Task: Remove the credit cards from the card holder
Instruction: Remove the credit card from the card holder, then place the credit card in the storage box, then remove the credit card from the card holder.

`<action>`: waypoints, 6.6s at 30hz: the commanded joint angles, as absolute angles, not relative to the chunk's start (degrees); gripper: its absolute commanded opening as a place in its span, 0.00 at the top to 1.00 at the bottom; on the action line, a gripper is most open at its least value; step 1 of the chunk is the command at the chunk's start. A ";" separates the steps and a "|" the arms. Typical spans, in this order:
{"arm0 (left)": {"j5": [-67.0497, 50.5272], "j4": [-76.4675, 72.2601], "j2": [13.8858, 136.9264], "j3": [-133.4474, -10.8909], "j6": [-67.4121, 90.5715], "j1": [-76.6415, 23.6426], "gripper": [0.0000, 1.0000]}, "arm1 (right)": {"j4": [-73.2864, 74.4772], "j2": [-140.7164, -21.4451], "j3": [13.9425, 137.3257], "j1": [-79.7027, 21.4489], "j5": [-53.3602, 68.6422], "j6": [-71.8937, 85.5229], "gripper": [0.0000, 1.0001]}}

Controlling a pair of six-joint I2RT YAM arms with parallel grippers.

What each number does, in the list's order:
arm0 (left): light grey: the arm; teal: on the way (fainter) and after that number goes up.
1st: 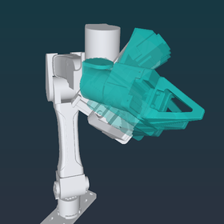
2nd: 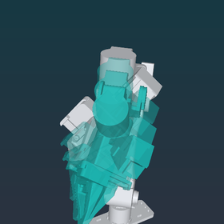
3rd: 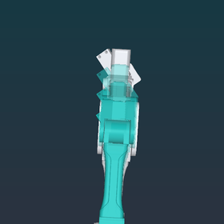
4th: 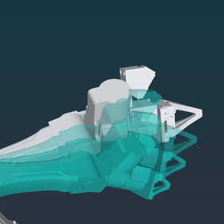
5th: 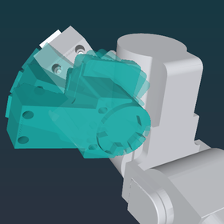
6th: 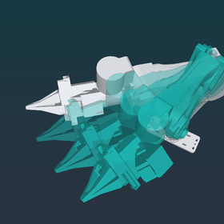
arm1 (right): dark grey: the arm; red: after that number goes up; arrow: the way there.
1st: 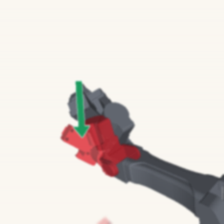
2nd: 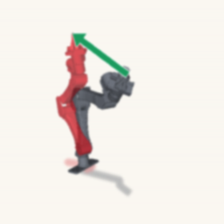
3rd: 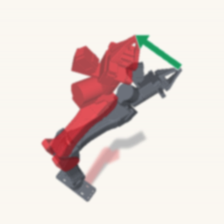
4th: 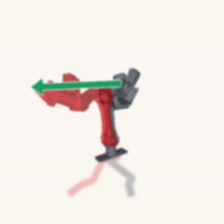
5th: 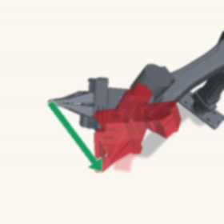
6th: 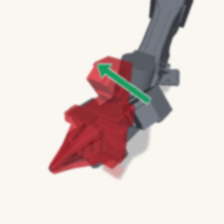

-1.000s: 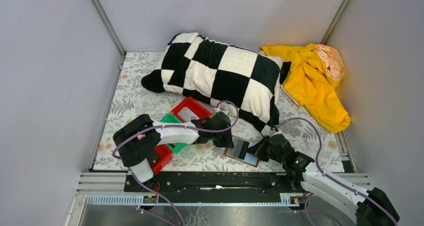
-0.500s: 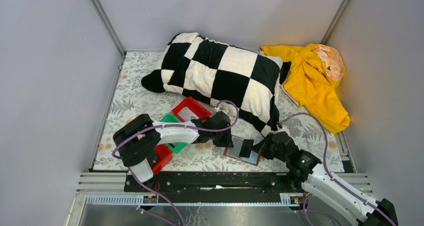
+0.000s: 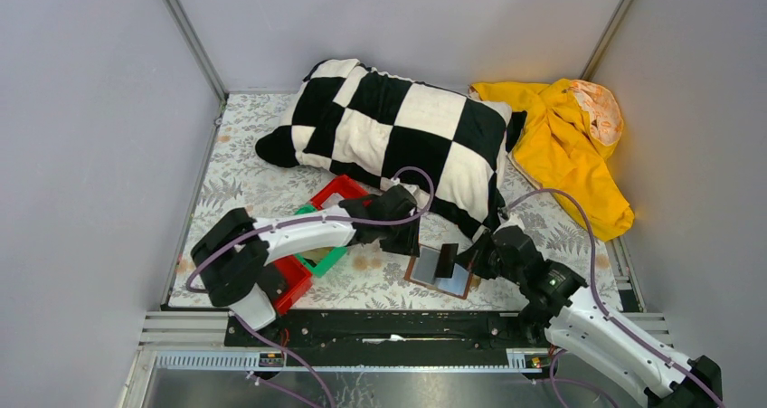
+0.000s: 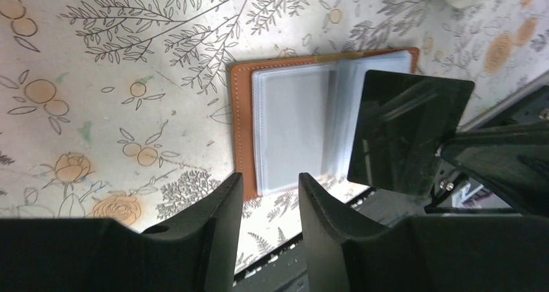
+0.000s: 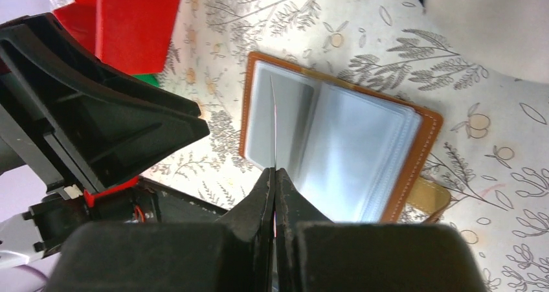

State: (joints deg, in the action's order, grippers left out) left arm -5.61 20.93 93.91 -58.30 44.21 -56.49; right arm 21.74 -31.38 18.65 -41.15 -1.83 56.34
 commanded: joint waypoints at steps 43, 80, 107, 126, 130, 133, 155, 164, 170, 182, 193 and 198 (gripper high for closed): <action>-40.99 -12.12 69.78 -38.34 60.12 -41.37 0.69 | -21.18 -33.54 13.01 -41.00 15.80 68.38 1.00; 29.88 83.69 66.19 -65.57 75.12 -38.65 1.00 | 8.51 -37.00 25.28 -41.00 6.25 56.26 0.17; 24.97 83.61 71.95 -51.01 62.55 -20.92 1.00 | 11.41 -53.77 31.22 -38.63 9.22 46.66 0.16; 22.62 83.11 64.77 -57.75 60.53 -20.91 0.49 | 12.72 -51.84 33.06 -37.36 9.26 44.80 0.16; 18.48 76.80 61.55 -64.17 53.41 -21.12 0.49 | 16.14 -49.44 33.10 -37.36 5.74 46.30 0.16; 11.39 66.44 58.80 -65.79 49.01 -22.99 0.46 | 19.24 -48.35 32.37 -37.35 3.07 48.76 0.16; -12.46 14.32 87.99 -55.69 51.05 -57.08 0.52 | -2.13 -53.47 15.84 -37.45 9.28 66.85 0.69; -12.85 10.35 92.93 -52.76 51.13 -57.04 0.47 | -4.59 -57.13 12.94 -37.44 5.41 66.69 0.75; -11.61 8.89 94.50 -51.91 51.98 -56.96 0.52 | -6.93 -60.64 12.10 -37.44 5.23 66.59 0.87; -11.09 7.52 96.79 -52.64 52.44 -56.95 0.66 | -9.83 -60.99 10.10 -37.48 5.45 67.99 0.92; -10.74 9.11 95.12 -53.92 51.75 -56.96 0.97 | -10.13 -61.48 9.93 -37.44 5.98 68.09 0.92; -11.42 10.28 93.96 -54.71 50.75 -56.96 1.00 | -8.36 -59.91 10.46 -37.44 5.66 67.92 0.89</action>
State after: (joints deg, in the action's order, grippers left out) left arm -11.60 11.14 96.44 -52.40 51.99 -56.95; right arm -10.15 -60.88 10.94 -37.74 6.94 67.61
